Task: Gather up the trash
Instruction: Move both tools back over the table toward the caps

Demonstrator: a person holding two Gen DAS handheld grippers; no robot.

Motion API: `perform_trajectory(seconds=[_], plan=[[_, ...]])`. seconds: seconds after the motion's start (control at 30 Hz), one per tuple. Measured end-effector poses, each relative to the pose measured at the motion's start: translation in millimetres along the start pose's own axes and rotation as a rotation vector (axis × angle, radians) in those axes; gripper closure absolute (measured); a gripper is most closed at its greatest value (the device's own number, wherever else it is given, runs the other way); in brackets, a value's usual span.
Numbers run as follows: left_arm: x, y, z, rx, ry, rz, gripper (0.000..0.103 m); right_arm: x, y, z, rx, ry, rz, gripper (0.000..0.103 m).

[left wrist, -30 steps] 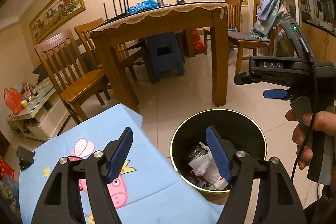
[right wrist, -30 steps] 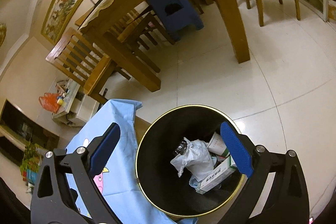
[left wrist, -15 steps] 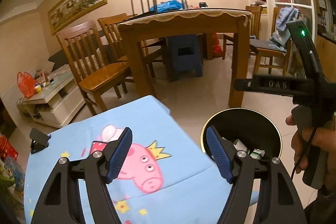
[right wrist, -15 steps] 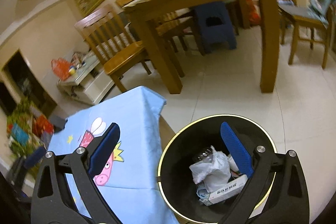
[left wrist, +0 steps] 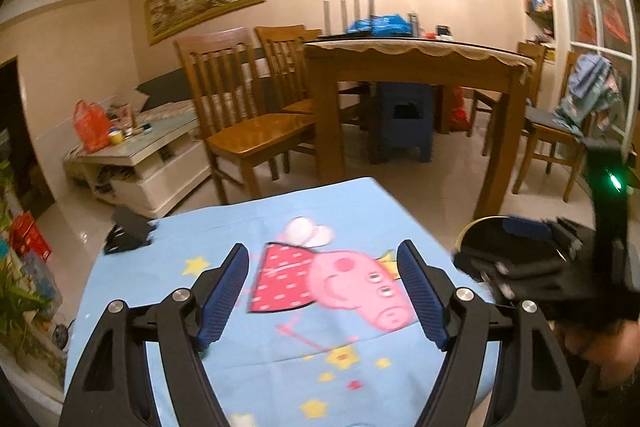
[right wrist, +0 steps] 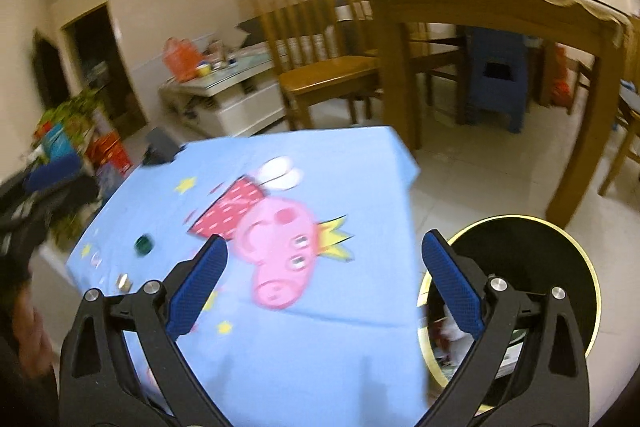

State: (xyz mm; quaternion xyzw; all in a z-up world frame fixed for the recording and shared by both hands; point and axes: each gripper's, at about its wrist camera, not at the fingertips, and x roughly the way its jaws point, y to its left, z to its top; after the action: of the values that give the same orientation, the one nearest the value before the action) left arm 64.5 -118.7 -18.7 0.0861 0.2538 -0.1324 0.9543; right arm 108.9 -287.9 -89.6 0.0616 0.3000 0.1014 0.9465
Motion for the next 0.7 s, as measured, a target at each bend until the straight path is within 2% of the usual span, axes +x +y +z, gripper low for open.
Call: perform_trajectory(seconds=[0.23, 0.4, 0.5, 0.57, 0.7], plan=[[-4.3, 82.3, -25.8, -0.135, 0.055, 0.068, 0.028, 13.7, 51.5, -40.6, -0.054, 0.089, 0.043, 0.006], [-18.2, 138.7, -48.0, -0.208, 0.073, 0.137, 0.027, 23.9, 83.1, -56.3, -0.078, 0.138, 0.079, 0.006], [-21.9, 174.8, -68.6, -0.249, 0.113, 0.193, 0.027, 34.8, 117.5, -60.4, -0.158, 0.166, 0.09, 0.007], [-23.0, 196.5, -85.5, -0.27, 0.148, 0.238, 0.027, 44.8, 143.3, -61.6, -0.206, 0.19, 0.133, 0.012], [-26.9, 223.9, -108.9, -0.307, 0.185, 0.279, 0.027, 69.6, 208.7, -57.2, -0.296, 0.226, 0.221, 0.018]])
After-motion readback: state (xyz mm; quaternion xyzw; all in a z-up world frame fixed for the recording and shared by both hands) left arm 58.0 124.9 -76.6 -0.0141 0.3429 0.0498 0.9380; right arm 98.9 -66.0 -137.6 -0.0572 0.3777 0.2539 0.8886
